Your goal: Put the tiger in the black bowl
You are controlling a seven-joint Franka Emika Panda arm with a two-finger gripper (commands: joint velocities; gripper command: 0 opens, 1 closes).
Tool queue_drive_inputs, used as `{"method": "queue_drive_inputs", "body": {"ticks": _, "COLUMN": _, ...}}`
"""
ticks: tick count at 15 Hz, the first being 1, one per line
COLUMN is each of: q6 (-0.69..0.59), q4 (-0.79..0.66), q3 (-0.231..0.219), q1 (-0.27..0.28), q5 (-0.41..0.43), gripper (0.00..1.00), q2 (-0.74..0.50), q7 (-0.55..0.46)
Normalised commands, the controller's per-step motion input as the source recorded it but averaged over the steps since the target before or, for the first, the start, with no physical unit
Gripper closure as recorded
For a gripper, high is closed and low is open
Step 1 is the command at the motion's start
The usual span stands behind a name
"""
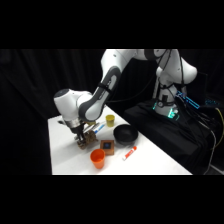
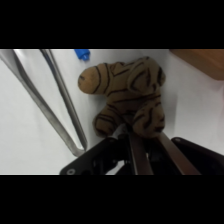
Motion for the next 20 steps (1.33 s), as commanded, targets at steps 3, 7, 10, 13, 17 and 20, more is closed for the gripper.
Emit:
{"method": "queue_drive_inputs", "body": {"ticks": 3, "q6": -0.24, "q4": -0.43, "q3": -0.002, "q1": 0.0, "q5": 0.035, "gripper": 0.93, "q2": -0.65, "q7": 0.04}}
{"method": "queue_drive_inputs", "body": {"ticks": 7, "q6": -0.23, "q4": -0.56, "q3": -0.043, "q1": 0.056, "q5": -0.032, "gripper": 0.93, "q2": -0.72, "q7": 0.12}}
{"method": "queue_drive_inputs", "body": {"ticks": 10, "q6": -0.05, "q4": -0.75, "q3": -0.047, "q1": 0.1, "q5": -0.092, "gripper": 0.93, "q2": -0.76, "q7": 0.18}}
{"method": "queue_drive_inputs", "body": {"ticks": 13, "q6": 0.18, "q4": -0.9, "q3": -0.029, "q1": 0.125, "q5": -0.142, "gripper": 0.93, "q2": -0.78, "q7": 0.22}}
{"method": "queue_drive_inputs", "body": {"ticks": 17, "q6": 0.3, "q4": -0.92, "q3": 0.005, "q1": 0.113, "q5": -0.181, "gripper": 0.93, "q2": -0.72, "q7": 0.27}}
{"method": "queue_drive_inputs", "body": {"ticks": 20, "q6": 0.36, "q4": -0.83, "q3": 0.058, "q1": 0.093, "q5": -0.216, "gripper": 0.93, "q2": -0.61, "q7": 0.32}}
